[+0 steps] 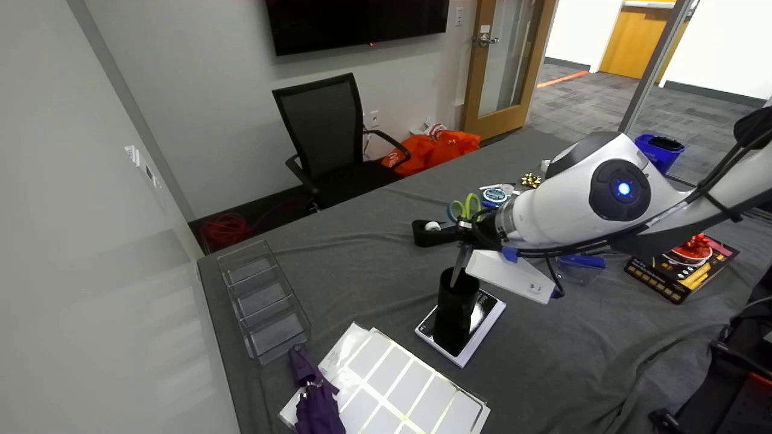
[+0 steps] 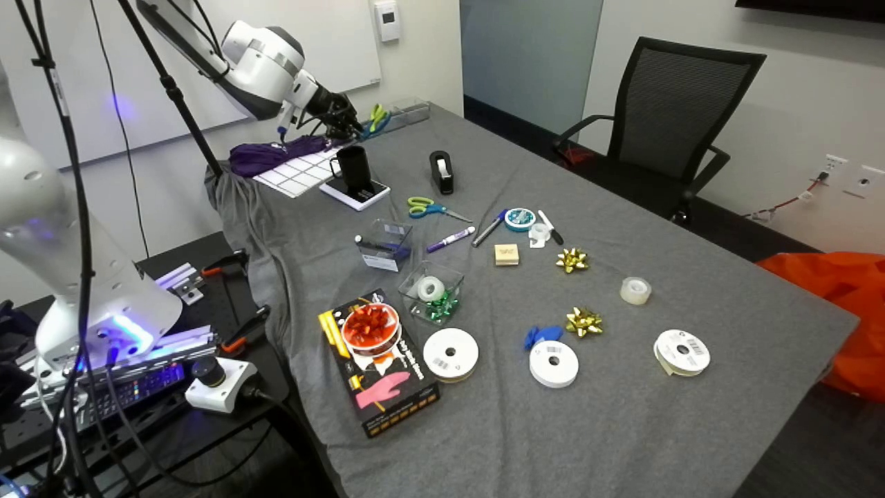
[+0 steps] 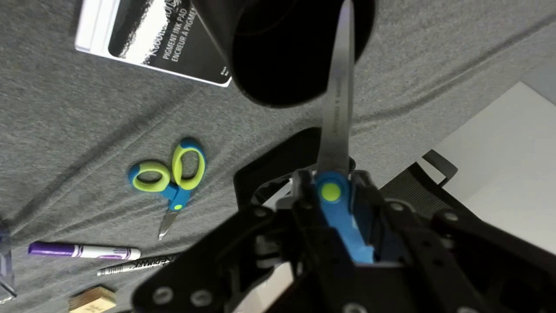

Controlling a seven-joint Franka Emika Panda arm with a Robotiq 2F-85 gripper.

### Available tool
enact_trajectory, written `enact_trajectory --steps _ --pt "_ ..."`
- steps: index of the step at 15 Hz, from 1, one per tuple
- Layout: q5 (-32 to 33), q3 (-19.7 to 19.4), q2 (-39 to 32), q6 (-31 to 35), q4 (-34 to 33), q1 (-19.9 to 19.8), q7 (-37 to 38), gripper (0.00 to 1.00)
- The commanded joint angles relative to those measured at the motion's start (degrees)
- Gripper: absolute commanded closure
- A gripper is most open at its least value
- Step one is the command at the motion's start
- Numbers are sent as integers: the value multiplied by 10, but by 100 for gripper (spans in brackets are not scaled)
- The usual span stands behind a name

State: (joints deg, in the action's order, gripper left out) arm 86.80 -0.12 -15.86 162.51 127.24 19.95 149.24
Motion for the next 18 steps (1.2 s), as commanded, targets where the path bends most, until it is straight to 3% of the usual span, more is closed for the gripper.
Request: enact_trajectory --steps 1,7,10,11,16,17,18 --pt "28 -11 16 39 6 -6 0 94" --pt "89 -18 23 20 11 -3 0 94" --pt "78 -18 6 22 0 0 0 94" --pt "78 -18 6 22 0 0 0 74" --pt "78 -18 5 22 0 0 0 74" --pt "83 -17 10 19 -3 1 0 94" --pt "89 -16 19 14 -4 3 0 94"
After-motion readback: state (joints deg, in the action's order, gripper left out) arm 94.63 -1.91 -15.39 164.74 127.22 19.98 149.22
